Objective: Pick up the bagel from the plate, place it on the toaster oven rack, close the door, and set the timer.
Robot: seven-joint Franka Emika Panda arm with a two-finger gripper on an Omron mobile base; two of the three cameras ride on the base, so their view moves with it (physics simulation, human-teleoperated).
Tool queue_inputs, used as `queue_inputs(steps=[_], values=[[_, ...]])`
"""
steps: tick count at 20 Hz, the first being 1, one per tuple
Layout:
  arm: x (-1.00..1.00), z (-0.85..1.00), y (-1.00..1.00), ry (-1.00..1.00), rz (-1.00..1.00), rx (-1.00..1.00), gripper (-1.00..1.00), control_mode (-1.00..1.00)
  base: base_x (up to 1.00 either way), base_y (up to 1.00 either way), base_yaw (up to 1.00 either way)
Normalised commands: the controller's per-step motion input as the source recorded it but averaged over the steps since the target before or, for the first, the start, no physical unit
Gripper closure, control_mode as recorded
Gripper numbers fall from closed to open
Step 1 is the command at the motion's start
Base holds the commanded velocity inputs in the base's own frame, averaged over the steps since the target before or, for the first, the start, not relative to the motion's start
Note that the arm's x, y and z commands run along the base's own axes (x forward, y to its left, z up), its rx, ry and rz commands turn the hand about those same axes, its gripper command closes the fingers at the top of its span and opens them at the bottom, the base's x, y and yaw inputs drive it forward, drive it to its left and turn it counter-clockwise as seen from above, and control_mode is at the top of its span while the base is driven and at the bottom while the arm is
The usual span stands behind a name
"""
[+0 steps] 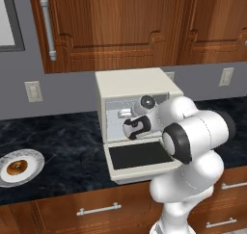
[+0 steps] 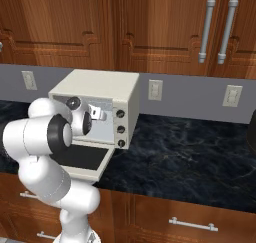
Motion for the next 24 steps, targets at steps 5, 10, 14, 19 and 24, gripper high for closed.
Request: queue_inputs(steps=[5, 10, 14, 19, 24], values=[[-0.18, -0.53, 0.00, 0.10, 0.00, -0.06, -1.00, -1.00, 0.00, 0.00, 0.00], [-0.65, -0.59, 0.00, 0.24, 0.00, -0.04, -1.00, -1.00, 0.00, 0.00, 0.00], [-0.92, -0.57, 0.00, 0.30, -0.02, 0.00, -1.00, -1.00, 0.00, 0.00, 0.00], [-1.00, -0.79, 0.00, 0.32, -0.05, 0.00, -1.00, -1.00, 0.00, 0.00, 0.00], [-1.00, -1.00, 0.00, 0.18, -0.03, 0.00, -1.00, -1.00, 0.00, 0.00, 0.00]])
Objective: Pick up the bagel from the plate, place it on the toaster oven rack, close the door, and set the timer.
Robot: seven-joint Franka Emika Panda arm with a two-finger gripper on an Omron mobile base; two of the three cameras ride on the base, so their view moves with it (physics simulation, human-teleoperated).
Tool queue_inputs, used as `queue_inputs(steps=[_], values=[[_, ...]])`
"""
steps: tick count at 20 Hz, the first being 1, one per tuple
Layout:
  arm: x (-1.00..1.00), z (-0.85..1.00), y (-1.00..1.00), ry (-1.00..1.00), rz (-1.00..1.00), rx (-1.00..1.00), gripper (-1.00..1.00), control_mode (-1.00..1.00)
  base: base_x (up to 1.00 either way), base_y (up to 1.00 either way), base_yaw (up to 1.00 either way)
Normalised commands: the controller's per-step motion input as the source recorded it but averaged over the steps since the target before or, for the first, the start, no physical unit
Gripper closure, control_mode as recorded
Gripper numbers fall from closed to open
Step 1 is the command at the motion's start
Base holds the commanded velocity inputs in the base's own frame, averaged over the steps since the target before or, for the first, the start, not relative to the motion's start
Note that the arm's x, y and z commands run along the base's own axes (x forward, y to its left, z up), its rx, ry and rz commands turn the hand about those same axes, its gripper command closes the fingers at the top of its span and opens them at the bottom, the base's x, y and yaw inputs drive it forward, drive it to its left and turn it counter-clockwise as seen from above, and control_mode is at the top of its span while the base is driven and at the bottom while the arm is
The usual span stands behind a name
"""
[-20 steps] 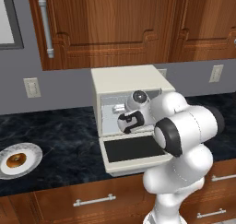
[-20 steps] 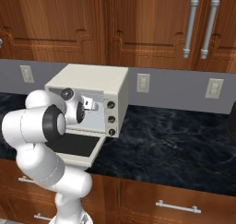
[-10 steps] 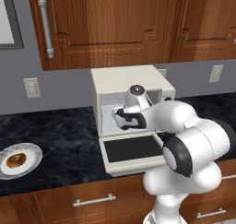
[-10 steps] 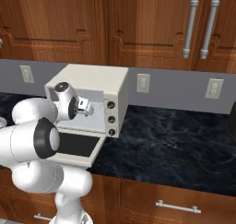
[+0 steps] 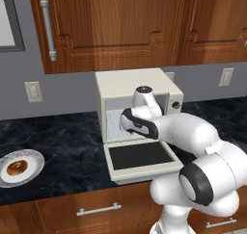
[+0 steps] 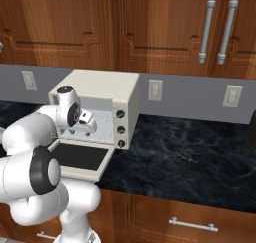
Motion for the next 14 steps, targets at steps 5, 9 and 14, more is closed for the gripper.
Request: queue_inputs(steps=[5, 9, 14], values=[[-1.00, -1.00, 0.00, 0.01, 0.00, 0.00, -1.00, -1.00, 0.00, 0.00, 0.00], [-1.00, -1.00, 0.00, 0.00, 0.00, 0.00, -1.00, -1.00, 0.00, 0.00, 0.00], [-1.00, -0.73, 0.00, -0.09, 0.00, 0.01, -1.00, -1.00, 0.00, 0.00, 0.00]])
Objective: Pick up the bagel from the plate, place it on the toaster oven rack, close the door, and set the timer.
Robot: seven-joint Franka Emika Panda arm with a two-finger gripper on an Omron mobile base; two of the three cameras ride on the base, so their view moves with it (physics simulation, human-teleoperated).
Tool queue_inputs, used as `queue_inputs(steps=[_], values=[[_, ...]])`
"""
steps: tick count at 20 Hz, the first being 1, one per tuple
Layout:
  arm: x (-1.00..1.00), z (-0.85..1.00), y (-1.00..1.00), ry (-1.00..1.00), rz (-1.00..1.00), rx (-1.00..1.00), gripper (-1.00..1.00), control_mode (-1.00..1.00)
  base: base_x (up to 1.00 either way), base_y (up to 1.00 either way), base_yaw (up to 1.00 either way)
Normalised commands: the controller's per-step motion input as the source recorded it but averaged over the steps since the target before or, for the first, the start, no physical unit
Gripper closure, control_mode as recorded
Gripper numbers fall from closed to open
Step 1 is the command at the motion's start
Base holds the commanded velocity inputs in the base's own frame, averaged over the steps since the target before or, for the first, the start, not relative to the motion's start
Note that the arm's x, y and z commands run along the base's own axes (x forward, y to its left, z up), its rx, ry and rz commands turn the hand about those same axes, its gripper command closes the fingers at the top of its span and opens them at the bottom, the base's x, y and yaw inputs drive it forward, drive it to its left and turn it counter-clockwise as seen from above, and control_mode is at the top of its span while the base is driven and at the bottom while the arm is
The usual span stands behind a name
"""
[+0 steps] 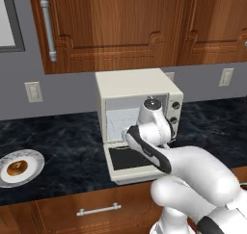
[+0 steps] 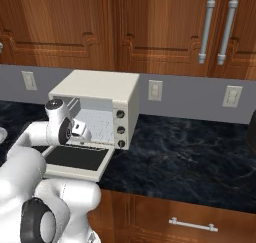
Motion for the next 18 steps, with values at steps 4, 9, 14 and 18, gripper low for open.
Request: queue_inputs(steps=[4, 9, 14, 18], values=[[-1.00, 0.38, 0.00, -0.33, 0.00, 0.05, -1.00, -1.00, 0.00, 0.00, 0.00], [-0.99, 0.97, 0.03, -0.30, 0.01, 0.03, -1.00, -1.00, 0.00, 0.00, 0.00], [-0.83, 1.00, 0.00, -0.09, 0.06, 0.03, -1.00, -1.00, 0.00, 0.00, 0.00], [-0.69, 0.91, 0.00, -0.03, 0.05, 0.04, -1.00, -1.00, 0.00, 0.00, 0.00]])
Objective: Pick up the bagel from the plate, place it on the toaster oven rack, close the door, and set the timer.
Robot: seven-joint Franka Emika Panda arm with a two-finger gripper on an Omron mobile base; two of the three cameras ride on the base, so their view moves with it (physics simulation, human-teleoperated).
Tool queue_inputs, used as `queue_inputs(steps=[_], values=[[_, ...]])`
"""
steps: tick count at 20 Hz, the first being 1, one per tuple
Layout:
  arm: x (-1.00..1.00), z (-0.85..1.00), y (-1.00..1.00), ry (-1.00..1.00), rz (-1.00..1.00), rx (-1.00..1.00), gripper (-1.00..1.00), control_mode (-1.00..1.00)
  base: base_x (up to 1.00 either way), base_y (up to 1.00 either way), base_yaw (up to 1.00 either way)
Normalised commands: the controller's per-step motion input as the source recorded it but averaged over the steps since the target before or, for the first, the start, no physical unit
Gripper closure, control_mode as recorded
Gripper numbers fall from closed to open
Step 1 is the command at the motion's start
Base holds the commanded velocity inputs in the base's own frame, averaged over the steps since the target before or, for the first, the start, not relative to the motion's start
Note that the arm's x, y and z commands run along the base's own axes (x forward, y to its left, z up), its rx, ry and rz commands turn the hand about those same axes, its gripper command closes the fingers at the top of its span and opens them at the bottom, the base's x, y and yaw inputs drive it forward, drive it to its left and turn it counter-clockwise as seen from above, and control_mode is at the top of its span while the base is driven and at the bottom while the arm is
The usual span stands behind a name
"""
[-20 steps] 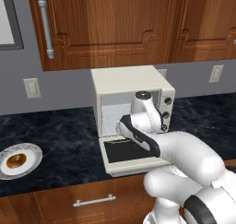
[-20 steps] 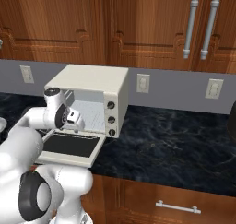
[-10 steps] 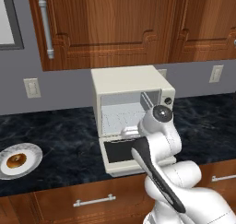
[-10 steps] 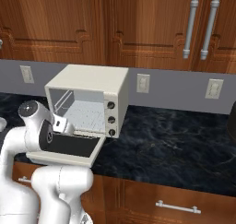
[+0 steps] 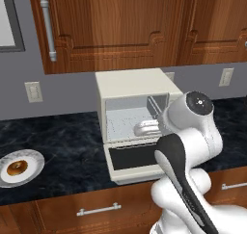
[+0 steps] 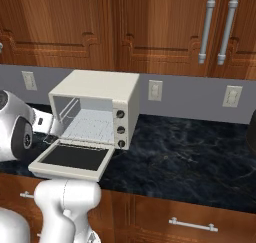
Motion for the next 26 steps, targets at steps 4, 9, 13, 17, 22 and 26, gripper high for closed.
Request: queue_inputs(steps=[4, 9, 13, 17, 22, 26], values=[[-0.51, -0.14, 0.18, 0.00, 0.03, 0.01, -1.00, -1.00, 0.00, 0.00, 0.00], [-0.03, -0.31, 0.46, 0.00, 0.02, -0.01, -1.00, -1.00, 0.00, 0.00, 0.00], [0.00, -0.02, 0.59, 0.00, 0.00, 0.00, -1.00, -1.00, 0.00, 0.00, 0.00], [0.11, -0.01, 0.62, 0.03, 0.00, 0.00, -1.00, -1.00, 0.00, 0.00, 0.00], [0.23, -0.22, 0.54, 0.05, 0.00, 0.00, -1.00, -1.00, 0.00, 0.00, 0.00], [0.30, -0.33, 0.53, 0.11, 0.02, 0.00, -1.00, -1.00, 0.00, 0.00, 0.00]])
